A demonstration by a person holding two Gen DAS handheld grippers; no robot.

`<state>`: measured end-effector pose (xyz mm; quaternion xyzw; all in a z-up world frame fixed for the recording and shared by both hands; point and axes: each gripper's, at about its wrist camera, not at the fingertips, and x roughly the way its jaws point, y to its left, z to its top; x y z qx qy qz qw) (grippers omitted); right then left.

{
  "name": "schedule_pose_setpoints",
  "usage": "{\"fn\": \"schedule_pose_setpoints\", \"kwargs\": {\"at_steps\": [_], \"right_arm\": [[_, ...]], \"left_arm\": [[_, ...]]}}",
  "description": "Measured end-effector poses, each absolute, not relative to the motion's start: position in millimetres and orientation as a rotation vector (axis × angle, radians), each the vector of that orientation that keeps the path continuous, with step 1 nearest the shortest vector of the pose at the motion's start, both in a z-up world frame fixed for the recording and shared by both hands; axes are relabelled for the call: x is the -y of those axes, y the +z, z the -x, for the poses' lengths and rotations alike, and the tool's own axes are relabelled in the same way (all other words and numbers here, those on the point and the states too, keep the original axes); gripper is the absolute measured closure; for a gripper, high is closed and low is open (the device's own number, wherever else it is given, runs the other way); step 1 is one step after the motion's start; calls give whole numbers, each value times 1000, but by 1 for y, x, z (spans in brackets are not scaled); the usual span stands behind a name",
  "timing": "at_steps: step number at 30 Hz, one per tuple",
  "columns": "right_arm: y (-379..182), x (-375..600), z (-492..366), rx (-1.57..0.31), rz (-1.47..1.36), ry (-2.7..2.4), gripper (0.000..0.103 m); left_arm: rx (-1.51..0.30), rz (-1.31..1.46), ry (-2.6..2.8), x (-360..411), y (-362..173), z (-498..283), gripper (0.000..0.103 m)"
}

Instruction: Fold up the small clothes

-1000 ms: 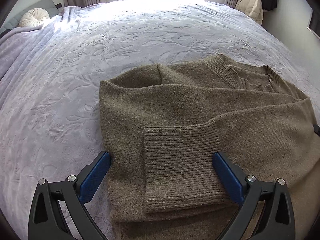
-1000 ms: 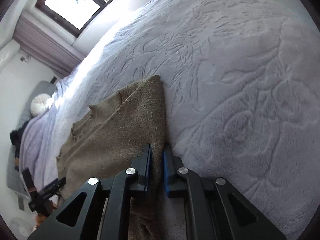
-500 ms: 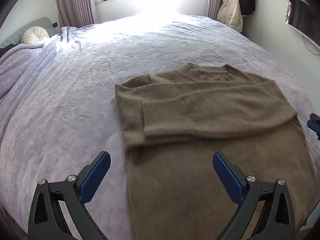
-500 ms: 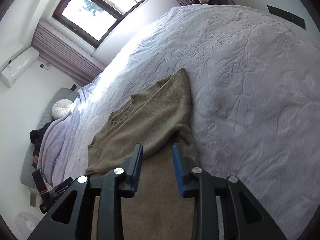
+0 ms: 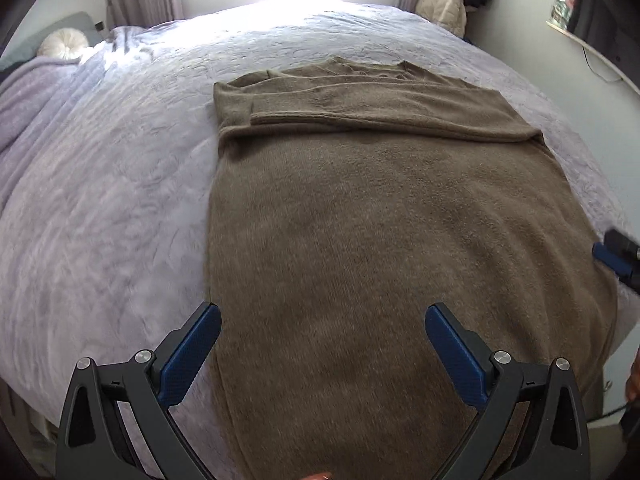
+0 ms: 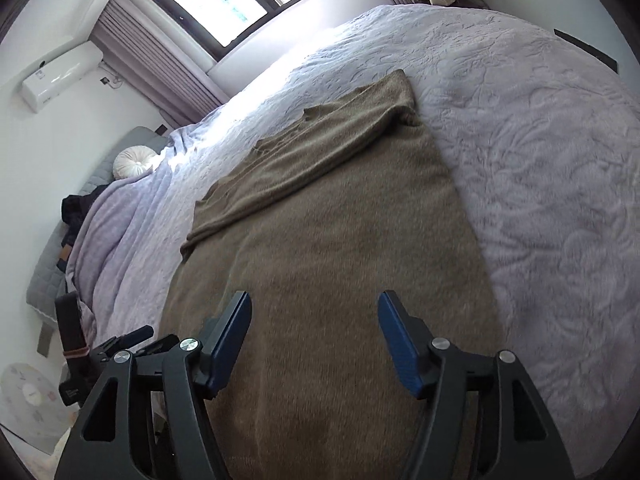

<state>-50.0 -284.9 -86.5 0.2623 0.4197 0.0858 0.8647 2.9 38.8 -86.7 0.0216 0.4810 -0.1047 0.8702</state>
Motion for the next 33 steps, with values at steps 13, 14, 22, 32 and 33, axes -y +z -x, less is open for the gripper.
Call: {"fn": "schedule_pose_setpoints", "kwargs": {"at_steps": [13,14,22,32,33], "right_arm": [[-99,255,90,-889,-450,114,23],[-99,255,92,-886,-452,109,23],[-103,258,97,-862,-500,112,21],[-105,256,97,-849,-505,117,16],[-105,257,97,-849,-506,119,15]], "left_arm": [[-1060,-41,-212,-25,-106,34,0],[-1060,-33,-211,-27,-107,35,0],[-1048,-5,-199,-35,-105,51,0],[-1052,99,-243,-44,-100,69,1],[-1053,96,-239,-44,-100,71,1]]}}
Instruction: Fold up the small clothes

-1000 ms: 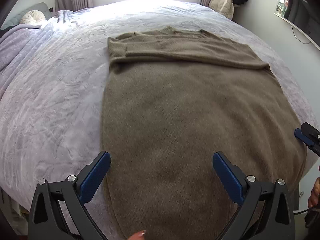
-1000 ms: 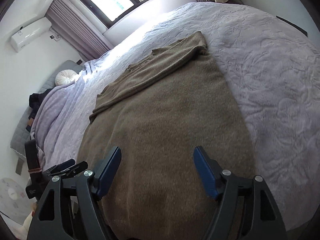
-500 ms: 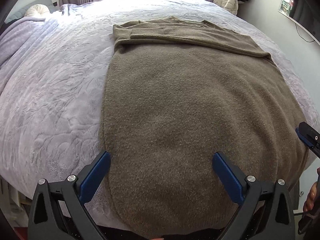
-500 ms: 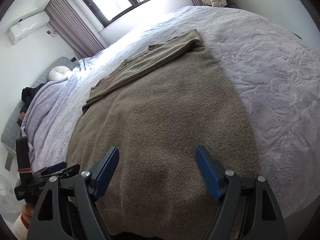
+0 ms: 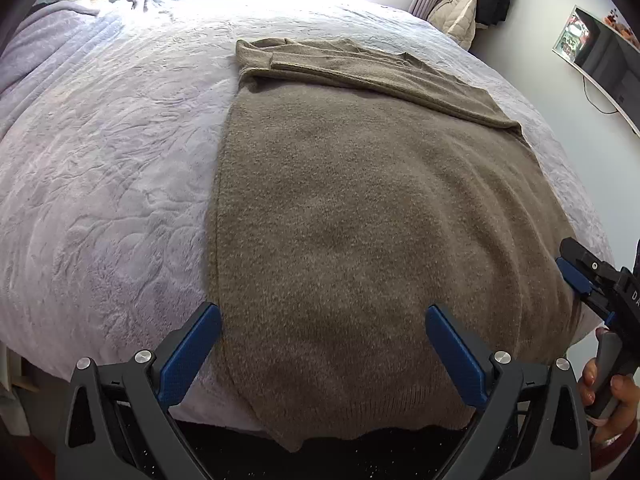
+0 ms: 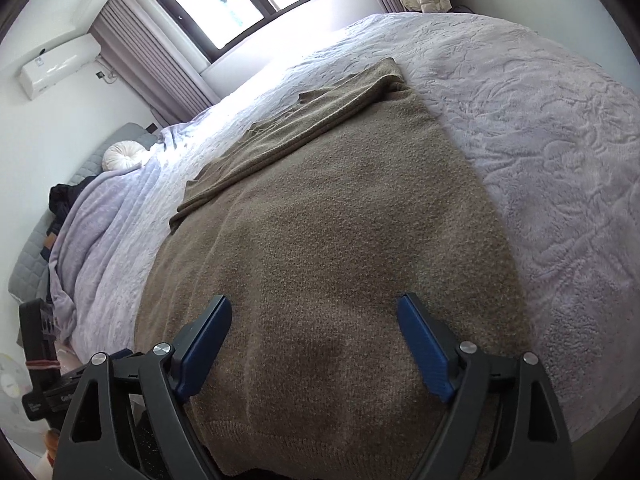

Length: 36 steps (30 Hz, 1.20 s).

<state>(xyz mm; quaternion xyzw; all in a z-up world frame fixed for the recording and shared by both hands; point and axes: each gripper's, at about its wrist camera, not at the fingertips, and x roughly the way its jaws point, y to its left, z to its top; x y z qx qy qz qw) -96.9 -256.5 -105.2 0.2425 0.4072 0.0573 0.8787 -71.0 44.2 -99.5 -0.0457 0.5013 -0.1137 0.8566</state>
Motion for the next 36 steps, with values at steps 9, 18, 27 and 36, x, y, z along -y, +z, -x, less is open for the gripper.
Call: {"fn": "schedule_pose_setpoints", "kwargs": {"at_steps": [9,18,27,36], "right_arm": [[-105,242,88,-897,-408,124,6],[-102,242,87,-923,-418,144,1],[-87,286,124,-854,-608,148,1],[-98,320,156,-873,-629,65,14]], "left_arm": [[-1065,94,-214,-49,-106,80,1],[-1049,71,-220,-53,-106,87,0],[-1040,5,-227,-47,-108,87,1],[-1069,3,-250,-57,-117,84,1]]}}
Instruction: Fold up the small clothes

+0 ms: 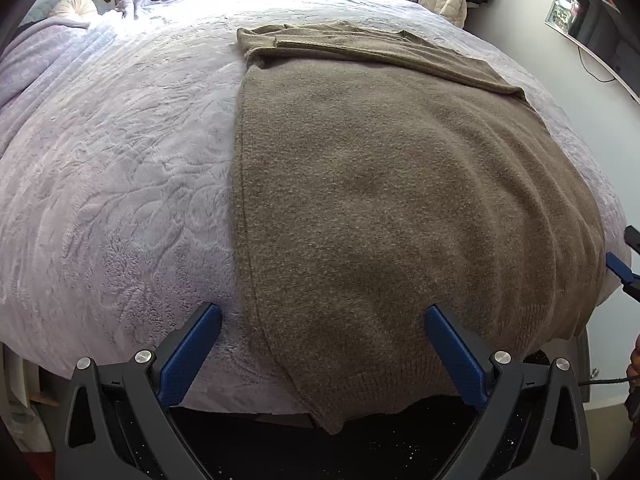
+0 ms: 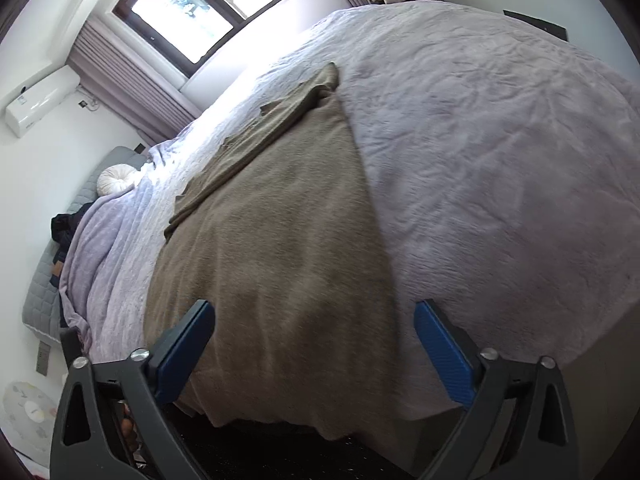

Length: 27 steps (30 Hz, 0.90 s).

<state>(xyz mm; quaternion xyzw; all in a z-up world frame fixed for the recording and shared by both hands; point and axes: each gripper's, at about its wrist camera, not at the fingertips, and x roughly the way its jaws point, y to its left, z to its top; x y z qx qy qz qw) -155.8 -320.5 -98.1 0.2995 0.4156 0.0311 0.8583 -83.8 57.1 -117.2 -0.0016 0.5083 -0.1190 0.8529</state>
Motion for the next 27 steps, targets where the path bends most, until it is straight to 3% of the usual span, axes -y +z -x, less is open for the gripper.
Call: {"fn": "schedule_pose_setpoints", "kwargs": {"at_steps": [3,4,11,27], "right_arm": [[-104,333,160,-880,-657,68,39],[-105,335,162,-880,-669,76,40],[-106,355,168,-828,-700,124,41],[-150,348,162,-949,-818,408,39]], "left_arm": [[-1079,17,-274,-64,-117,81,1],[-1083,18,-284,-66,-117,80,1],[-1089,33,-361,-79,-115,80,1],[-1087,105,-564,-93,-122,88,1]]}}
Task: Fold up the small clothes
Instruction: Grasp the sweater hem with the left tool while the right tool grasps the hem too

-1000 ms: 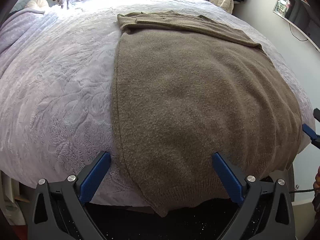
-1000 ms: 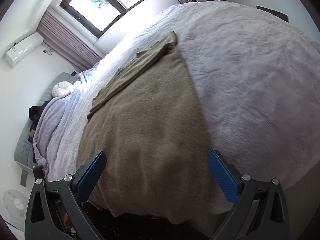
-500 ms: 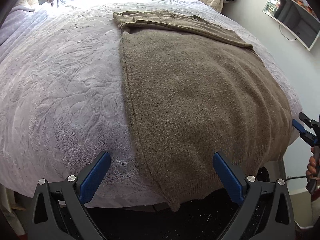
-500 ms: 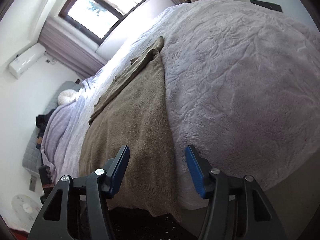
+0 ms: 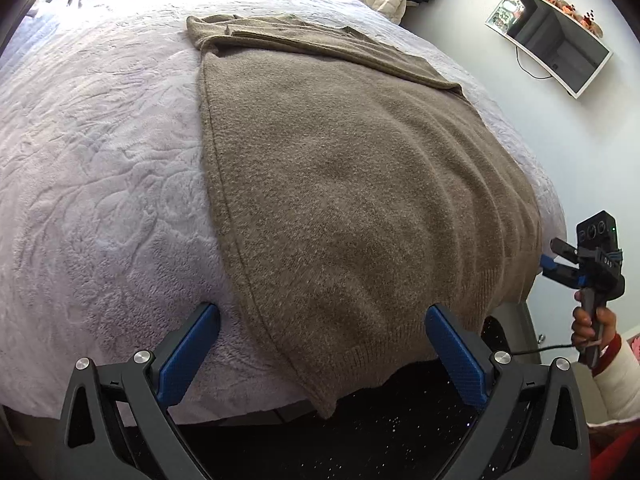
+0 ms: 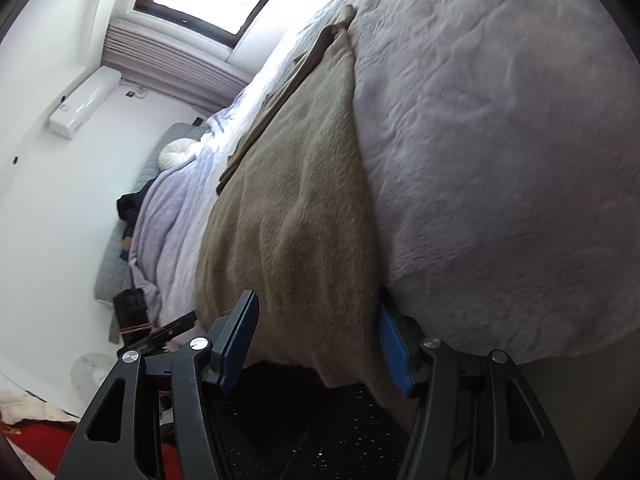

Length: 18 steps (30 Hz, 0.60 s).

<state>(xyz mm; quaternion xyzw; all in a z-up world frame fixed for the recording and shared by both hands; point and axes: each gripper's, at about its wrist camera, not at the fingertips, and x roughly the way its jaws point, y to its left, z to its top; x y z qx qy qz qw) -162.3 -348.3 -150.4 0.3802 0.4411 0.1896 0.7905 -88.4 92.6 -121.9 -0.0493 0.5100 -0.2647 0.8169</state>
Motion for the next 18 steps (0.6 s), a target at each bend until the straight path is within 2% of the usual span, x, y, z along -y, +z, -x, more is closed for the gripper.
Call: {"fn": "schedule_pose_setpoints", "kwargs": {"at_steps": [9,15,18], "right_arm": [[-142,315,144,-913,-848,585,38],[-163,313,134,-956,-927,565,38],[-168,313,135,-934,-977,566,38]], "left_arm": [[-1084,143,-688,-67,-116,95,1],[-1089,135,-672,-61,-120,102,1],[-1095,151,-688,-63,-116,106,14]]}}
